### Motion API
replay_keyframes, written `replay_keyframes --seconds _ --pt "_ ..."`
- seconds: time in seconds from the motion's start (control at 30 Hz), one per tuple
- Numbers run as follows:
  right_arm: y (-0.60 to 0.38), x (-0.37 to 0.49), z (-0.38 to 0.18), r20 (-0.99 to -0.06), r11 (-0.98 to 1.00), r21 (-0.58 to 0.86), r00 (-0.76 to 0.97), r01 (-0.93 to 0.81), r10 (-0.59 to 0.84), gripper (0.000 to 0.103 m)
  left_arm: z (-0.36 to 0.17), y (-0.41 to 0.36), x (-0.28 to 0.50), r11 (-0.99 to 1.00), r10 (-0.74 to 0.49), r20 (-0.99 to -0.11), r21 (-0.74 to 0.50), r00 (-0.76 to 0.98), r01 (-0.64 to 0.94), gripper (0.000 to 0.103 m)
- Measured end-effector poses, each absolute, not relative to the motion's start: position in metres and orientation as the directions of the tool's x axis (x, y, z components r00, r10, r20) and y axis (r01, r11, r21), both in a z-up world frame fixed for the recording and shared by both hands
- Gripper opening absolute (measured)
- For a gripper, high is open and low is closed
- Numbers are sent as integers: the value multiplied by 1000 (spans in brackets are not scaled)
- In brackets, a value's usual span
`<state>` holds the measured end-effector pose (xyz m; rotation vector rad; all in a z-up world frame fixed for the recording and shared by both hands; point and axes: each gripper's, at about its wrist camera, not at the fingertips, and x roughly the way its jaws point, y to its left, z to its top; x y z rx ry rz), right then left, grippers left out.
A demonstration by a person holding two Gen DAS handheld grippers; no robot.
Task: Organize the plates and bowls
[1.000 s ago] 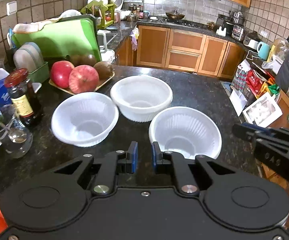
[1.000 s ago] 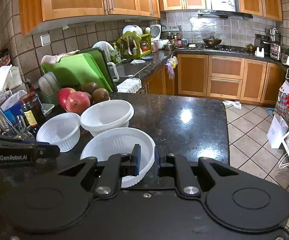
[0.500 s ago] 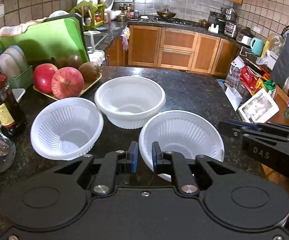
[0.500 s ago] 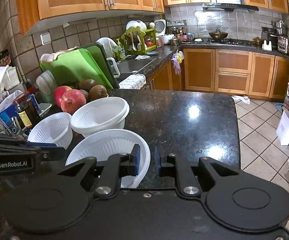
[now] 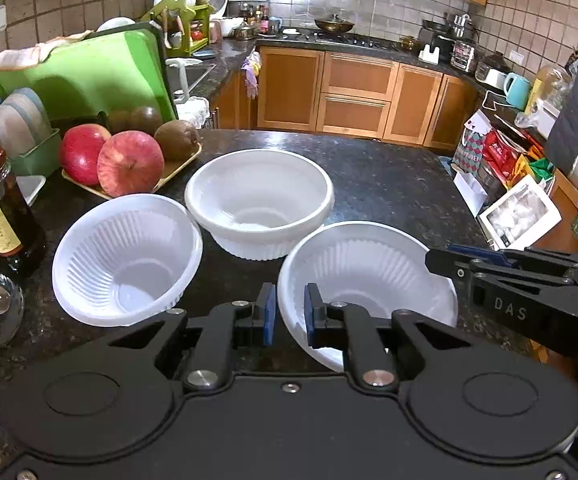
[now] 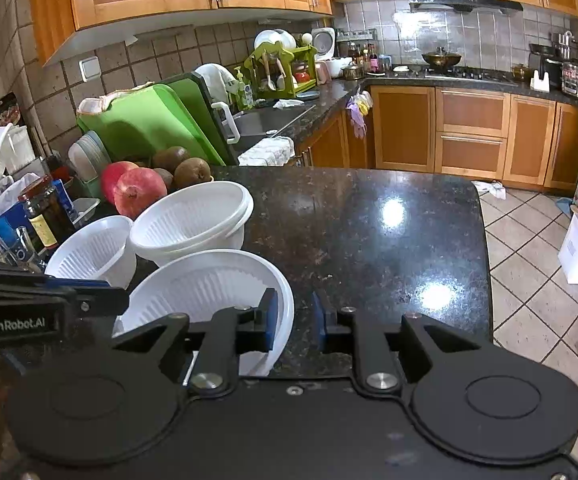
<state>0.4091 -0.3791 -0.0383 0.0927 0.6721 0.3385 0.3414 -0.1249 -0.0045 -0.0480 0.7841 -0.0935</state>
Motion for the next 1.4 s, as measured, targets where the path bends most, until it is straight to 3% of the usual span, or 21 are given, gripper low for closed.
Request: replay_keyframes --seconds 0.13,0.2,0.43,0.87,1.4 --pt "-376 411 -41 -602 940 191 722 -285 341 21 -8 -123 344 995 -102 -718 -81 688 64 22" --pt "-374 412 -42 -607 937 187 716 -294 345 21 -9 -122 345 995 -94 -721 -80 686 53 28" --pt "-368 414 -50 -623 936 183 701 -302 348 21 -15 -118 351 990 -134 -741 -130 658 55 28" --pt "-360 408 -51 -630 935 181 694 -305 349 19 -23 -129 355 996 -87 -764 -78 640 42 25" --pt "-339 285 -28 -664 927 263 647 -267 374 18 -1 -94 253 984 -175 -797 -127 578 124 23"
